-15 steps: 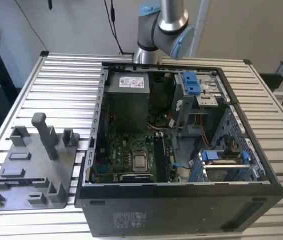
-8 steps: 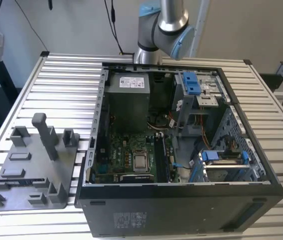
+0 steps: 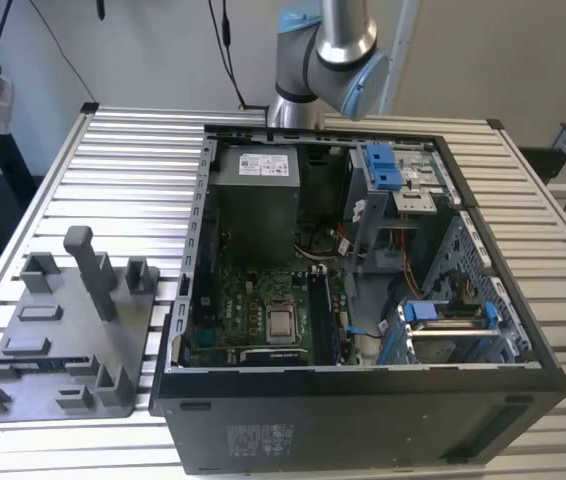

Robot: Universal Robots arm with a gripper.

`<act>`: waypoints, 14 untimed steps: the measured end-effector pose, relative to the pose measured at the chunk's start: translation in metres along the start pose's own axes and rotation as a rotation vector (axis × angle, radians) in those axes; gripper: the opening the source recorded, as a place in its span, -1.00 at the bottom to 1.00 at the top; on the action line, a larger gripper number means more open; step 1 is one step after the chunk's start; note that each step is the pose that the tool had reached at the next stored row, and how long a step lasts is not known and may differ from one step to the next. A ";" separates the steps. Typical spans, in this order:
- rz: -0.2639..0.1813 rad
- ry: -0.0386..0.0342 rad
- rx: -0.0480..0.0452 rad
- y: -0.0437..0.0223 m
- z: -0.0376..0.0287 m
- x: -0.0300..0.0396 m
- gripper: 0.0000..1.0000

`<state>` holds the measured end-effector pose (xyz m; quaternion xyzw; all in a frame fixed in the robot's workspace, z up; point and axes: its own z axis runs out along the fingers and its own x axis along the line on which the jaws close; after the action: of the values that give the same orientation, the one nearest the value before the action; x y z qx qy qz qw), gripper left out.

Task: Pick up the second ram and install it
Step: 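Pick up the second ram and move it above second insertion slot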

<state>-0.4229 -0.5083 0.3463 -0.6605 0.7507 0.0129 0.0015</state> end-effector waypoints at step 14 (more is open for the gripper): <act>0.000 0.0001 0.0000 -0.0003 0.0141 0.0003 -0.04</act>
<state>-0.4229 -0.5083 0.3322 -0.6606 0.7506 0.0129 0.0015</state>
